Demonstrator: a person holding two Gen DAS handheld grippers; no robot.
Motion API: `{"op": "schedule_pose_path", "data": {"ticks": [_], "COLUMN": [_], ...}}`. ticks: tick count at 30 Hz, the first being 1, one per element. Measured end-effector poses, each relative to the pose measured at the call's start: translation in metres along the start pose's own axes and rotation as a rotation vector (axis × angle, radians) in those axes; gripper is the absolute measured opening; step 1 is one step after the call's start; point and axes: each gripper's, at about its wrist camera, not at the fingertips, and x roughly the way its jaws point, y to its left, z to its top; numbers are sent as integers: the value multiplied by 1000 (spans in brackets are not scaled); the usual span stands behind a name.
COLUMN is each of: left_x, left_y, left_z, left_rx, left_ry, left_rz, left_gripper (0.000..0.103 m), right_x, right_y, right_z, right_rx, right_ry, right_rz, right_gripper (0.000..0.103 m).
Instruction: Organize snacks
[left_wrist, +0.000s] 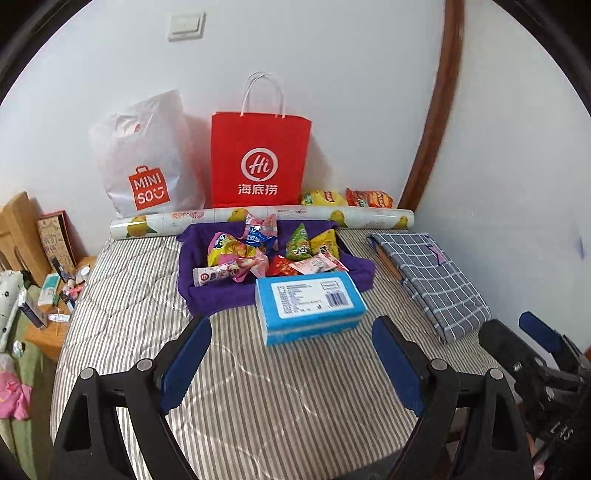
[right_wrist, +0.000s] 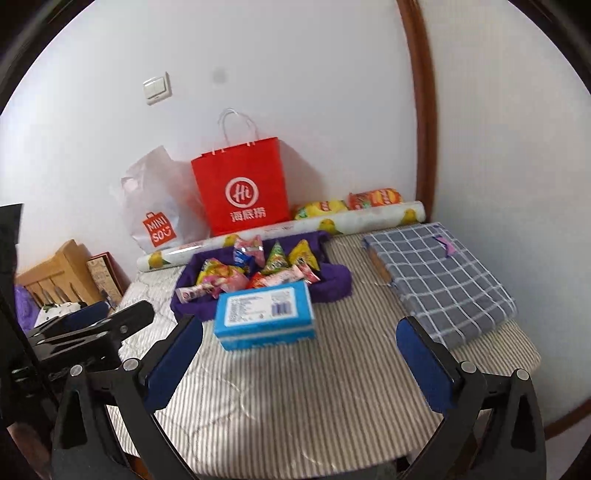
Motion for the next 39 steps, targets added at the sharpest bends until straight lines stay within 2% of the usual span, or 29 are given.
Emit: {"op": "schedule_pose_path", "data": {"ticks": [6, 13, 39], "left_x": [-22, -39, -57], "left_y": [-22, -33, -30], "left_z": [-16, -29, -37], "left_rx": [31, 42, 28], "left_ry": [-26, -49, -62], "left_rz": [12, 31, 41], "left_gripper": [88, 88, 88], "right_x": [-30, -47, -53], "right_y": [-16, -23, -21], "right_z": [-14, -28, -46], "right_rx": [6, -12, -29], "right_ry": [-31, -41, -34], "right_rz": [-11, -67, -69], "right_gripper": [103, 103, 103]}}
